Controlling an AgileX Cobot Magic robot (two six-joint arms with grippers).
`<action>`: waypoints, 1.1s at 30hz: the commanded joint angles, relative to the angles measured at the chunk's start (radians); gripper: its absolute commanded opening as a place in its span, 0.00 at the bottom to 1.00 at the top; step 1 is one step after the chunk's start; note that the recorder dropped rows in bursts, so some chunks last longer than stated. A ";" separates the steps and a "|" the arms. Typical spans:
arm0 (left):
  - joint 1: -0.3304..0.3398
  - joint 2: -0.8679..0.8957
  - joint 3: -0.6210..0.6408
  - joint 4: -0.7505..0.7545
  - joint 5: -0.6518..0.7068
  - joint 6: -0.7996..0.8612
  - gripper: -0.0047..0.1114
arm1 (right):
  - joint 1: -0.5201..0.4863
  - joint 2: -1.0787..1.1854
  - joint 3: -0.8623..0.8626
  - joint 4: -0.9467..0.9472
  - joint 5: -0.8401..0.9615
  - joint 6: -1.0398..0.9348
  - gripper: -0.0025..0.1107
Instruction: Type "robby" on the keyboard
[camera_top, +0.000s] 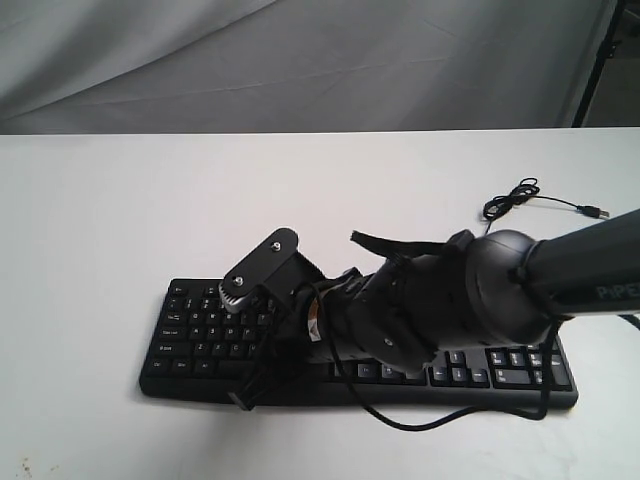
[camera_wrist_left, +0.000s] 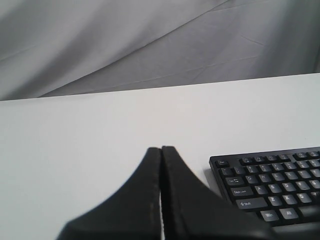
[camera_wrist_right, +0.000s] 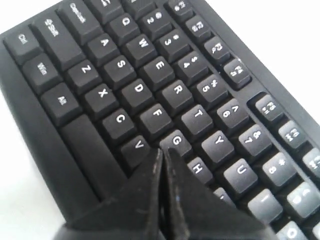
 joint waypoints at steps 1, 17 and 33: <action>-0.006 -0.003 0.004 0.005 -0.007 -0.003 0.04 | 0.001 -0.015 -0.074 0.001 0.066 0.000 0.02; -0.006 -0.003 0.004 0.005 -0.007 -0.003 0.04 | -0.011 0.048 -0.149 -0.013 0.053 -0.001 0.02; -0.006 -0.003 0.004 0.005 -0.007 -0.003 0.04 | -0.060 0.062 -0.141 -0.009 0.068 -0.006 0.02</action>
